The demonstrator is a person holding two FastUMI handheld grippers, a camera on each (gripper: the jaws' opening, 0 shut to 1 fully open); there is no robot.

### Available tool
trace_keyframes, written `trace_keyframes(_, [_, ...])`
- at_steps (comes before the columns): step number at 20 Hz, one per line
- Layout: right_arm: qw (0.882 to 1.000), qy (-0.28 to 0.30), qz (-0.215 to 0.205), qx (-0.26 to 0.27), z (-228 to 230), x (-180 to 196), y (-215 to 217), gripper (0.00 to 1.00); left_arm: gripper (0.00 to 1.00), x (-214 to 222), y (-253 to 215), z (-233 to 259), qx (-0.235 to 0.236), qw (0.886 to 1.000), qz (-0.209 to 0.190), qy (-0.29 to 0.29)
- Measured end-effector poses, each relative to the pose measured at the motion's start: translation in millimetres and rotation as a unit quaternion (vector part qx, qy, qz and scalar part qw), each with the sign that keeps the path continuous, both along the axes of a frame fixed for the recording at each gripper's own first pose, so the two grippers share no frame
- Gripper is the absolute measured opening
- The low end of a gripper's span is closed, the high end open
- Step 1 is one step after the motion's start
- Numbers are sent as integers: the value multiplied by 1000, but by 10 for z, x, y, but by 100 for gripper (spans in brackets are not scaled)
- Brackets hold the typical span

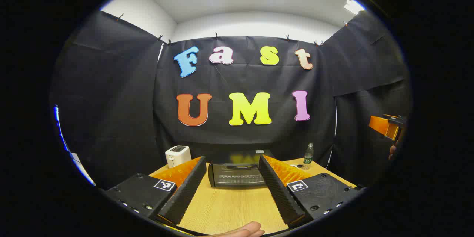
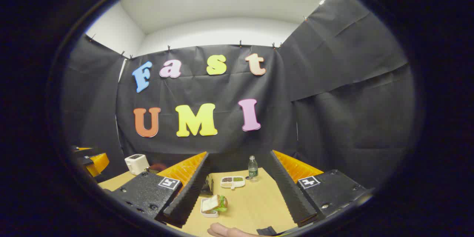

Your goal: Open the electric oven with the left hand, put the food in, and close the electric oven.

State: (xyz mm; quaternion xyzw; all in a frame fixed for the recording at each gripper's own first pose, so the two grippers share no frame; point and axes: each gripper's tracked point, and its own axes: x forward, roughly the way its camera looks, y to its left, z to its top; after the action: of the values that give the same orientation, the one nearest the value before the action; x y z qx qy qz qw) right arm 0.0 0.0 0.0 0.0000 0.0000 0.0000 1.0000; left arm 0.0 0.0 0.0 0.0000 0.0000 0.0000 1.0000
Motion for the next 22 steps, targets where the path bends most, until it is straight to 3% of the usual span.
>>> trace_keyframes(12, [1000, 0, 20, -19, -100, 17, 109, 97, 94, 106, 80, -117, -27, 1000, -4, 9])
trace_keyframes(16, [999, 8, 51, -13, -218, 74, 195, 98, 93, 242, 85, -147, -33, 999, -14, 11])
trace_keyframes(22, [999, -15, 44, -13, -325, 226, 20, 97, 93, 923, 34, -542, -25, 998, -18, 55])
